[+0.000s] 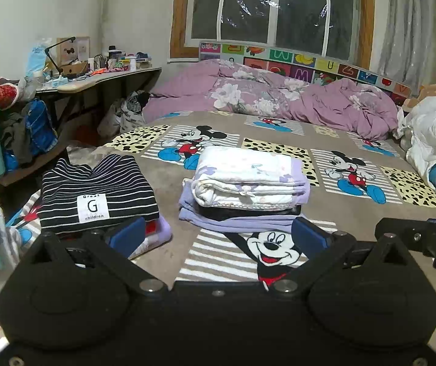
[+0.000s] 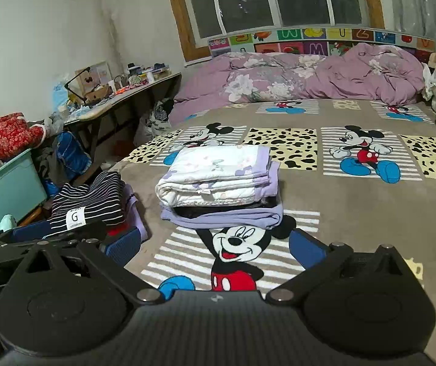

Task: Fold clothes
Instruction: 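Release the folded garment and withdraw both tools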

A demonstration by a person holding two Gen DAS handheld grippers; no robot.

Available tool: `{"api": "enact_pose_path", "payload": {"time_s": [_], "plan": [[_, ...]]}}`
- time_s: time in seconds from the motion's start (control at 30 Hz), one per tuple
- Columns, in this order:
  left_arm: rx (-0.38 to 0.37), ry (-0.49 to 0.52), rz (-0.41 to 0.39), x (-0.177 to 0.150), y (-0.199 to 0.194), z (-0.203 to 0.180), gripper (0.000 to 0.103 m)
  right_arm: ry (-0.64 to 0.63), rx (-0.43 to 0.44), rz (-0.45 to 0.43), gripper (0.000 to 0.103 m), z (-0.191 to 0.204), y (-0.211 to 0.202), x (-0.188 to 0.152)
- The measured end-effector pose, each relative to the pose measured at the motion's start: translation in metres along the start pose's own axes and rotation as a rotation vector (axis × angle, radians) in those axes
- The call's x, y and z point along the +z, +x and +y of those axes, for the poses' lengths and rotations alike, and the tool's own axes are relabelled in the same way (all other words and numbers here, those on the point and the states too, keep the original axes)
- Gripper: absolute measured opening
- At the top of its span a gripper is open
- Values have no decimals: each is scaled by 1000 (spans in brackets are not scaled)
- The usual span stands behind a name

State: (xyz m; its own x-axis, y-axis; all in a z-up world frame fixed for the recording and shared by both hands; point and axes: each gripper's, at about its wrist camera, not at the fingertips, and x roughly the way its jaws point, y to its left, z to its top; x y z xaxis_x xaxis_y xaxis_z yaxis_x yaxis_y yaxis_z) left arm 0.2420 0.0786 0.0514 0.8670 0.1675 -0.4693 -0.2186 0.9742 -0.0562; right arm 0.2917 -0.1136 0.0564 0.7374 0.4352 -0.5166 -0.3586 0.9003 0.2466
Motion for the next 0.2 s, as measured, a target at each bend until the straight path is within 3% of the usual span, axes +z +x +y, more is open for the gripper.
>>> {"api": "enact_pose_path", "payload": {"time_s": [0.2], "plan": [[-4,4,-6,-2,-16,-2,103,-4,3,-1,103,6,-15,-5]]}}
